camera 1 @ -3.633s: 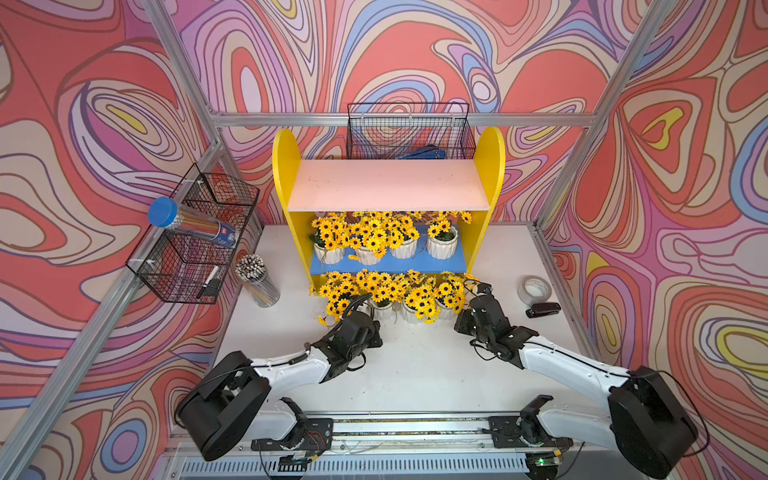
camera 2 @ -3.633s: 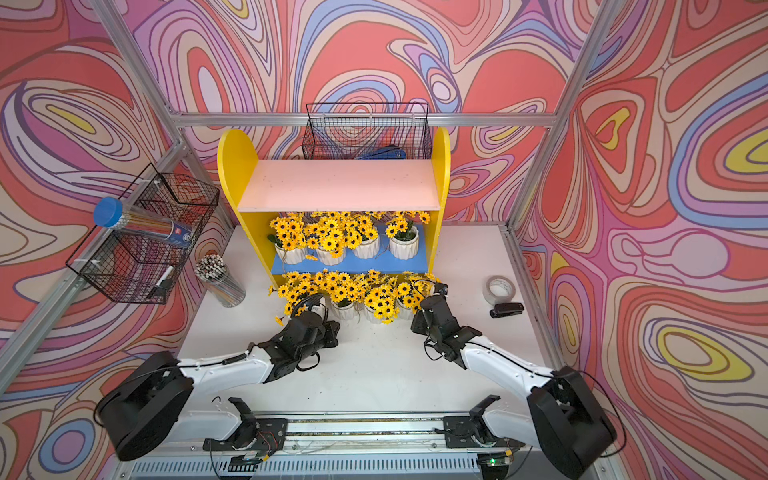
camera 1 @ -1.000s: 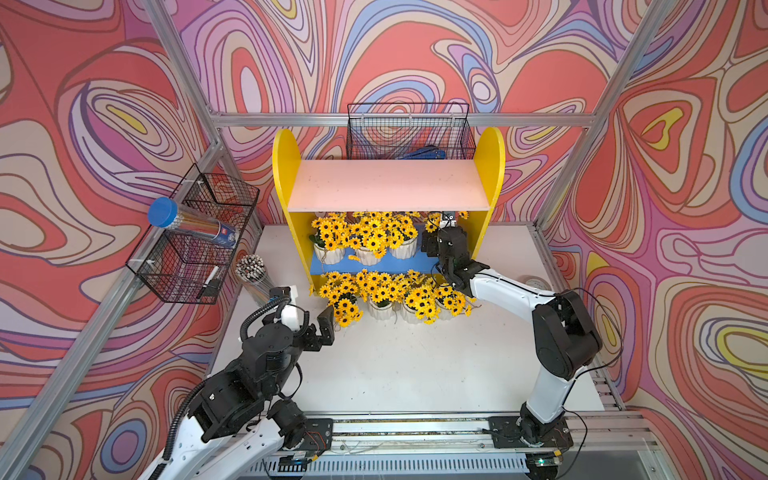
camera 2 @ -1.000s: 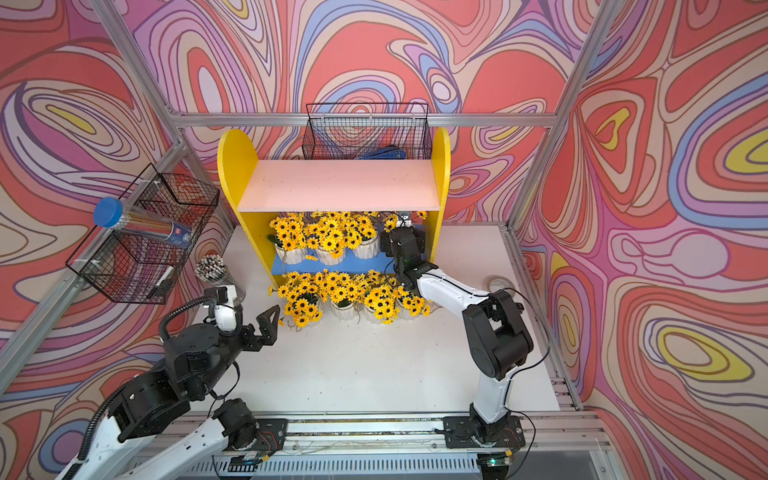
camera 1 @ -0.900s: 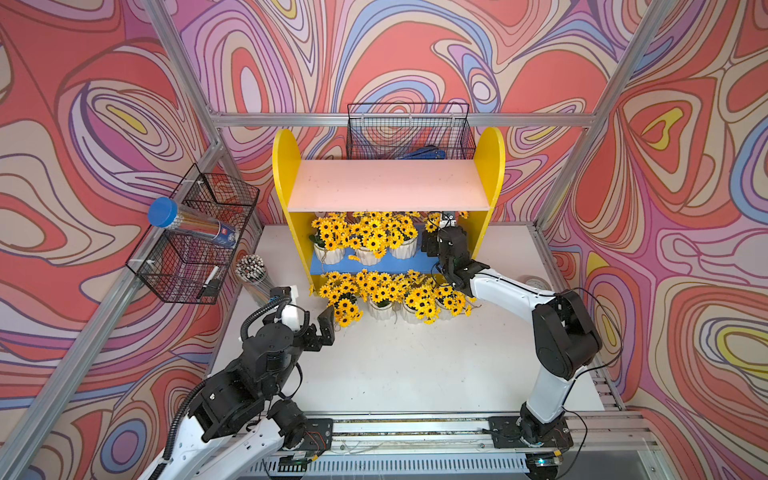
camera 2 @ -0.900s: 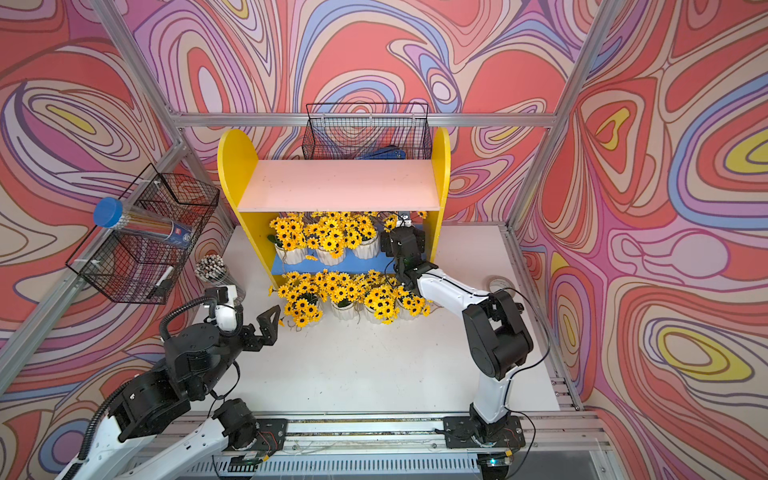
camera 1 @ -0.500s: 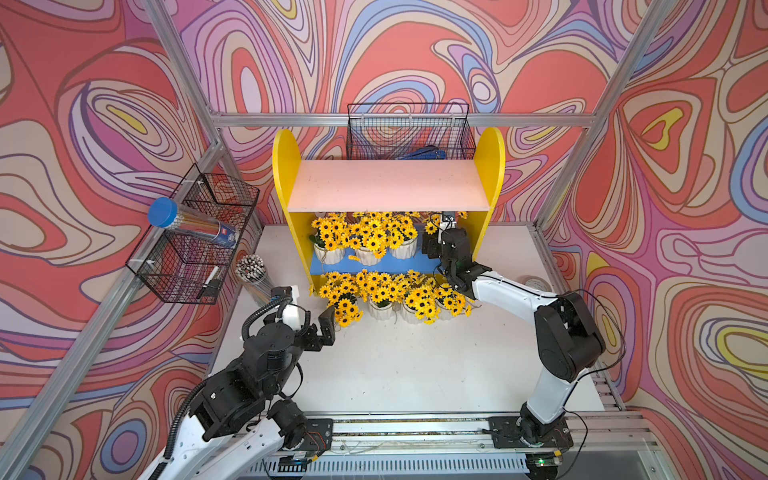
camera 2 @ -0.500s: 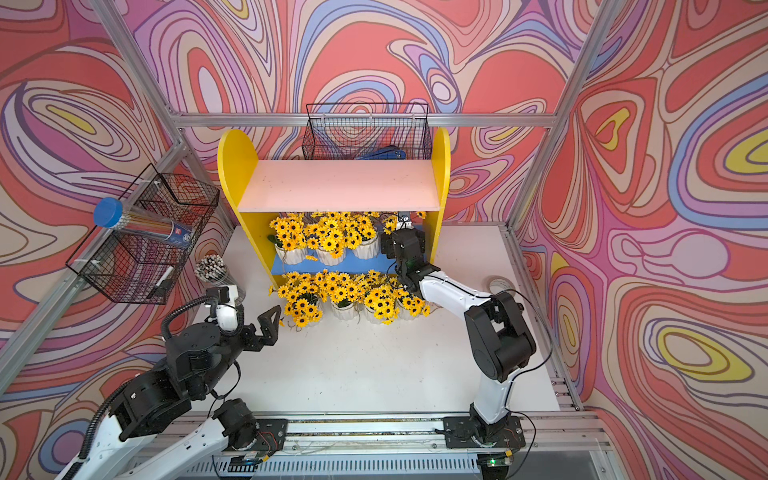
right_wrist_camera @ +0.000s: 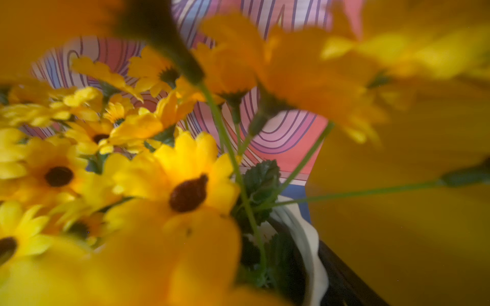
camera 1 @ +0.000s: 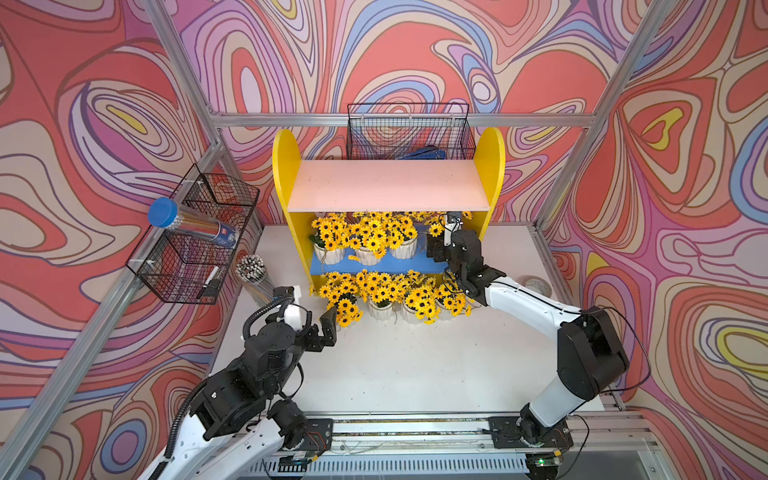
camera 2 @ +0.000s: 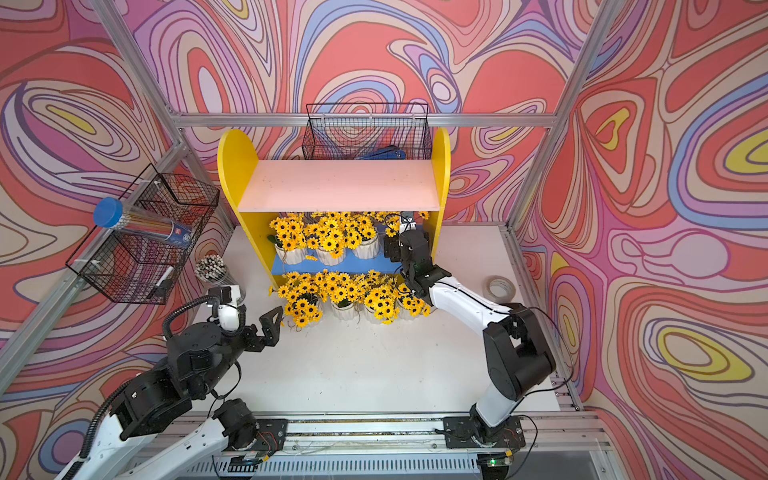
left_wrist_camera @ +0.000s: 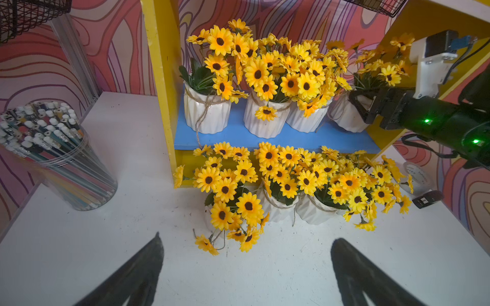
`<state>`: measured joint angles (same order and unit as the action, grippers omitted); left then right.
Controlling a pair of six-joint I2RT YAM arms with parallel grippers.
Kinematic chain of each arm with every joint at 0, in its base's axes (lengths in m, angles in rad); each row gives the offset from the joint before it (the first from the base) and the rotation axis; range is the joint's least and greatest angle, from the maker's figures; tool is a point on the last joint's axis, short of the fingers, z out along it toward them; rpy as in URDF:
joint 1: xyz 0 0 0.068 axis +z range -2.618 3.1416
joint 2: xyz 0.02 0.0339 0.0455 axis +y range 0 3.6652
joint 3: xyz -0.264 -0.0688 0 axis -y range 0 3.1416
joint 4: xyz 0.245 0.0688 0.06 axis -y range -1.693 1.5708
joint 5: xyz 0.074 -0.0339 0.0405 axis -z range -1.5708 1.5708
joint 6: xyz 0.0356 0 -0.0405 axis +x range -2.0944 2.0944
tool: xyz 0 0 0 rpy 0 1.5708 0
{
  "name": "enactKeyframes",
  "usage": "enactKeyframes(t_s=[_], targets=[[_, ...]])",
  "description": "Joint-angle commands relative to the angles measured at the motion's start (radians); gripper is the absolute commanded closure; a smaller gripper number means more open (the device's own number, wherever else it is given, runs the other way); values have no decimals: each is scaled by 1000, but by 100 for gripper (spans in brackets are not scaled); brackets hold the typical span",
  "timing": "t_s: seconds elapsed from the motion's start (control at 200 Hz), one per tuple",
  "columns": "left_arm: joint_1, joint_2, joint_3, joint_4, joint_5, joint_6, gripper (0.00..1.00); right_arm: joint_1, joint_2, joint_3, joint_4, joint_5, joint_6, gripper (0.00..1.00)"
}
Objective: Take the sunflower pots off the shelves
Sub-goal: Pick up the sunflower pot from the shelf.
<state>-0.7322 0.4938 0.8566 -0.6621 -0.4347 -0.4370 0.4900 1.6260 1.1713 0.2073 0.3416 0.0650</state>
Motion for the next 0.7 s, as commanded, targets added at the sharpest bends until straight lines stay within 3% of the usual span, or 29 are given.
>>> enactKeyframes(t_s=[0.0,0.696], targets=[[-1,5,-8,4,10,11,0,4,-74,-8,34,-28,9,100],[0,1,-13,-16,13,2,0,110,-346,-264,-45,-43,72,100]])
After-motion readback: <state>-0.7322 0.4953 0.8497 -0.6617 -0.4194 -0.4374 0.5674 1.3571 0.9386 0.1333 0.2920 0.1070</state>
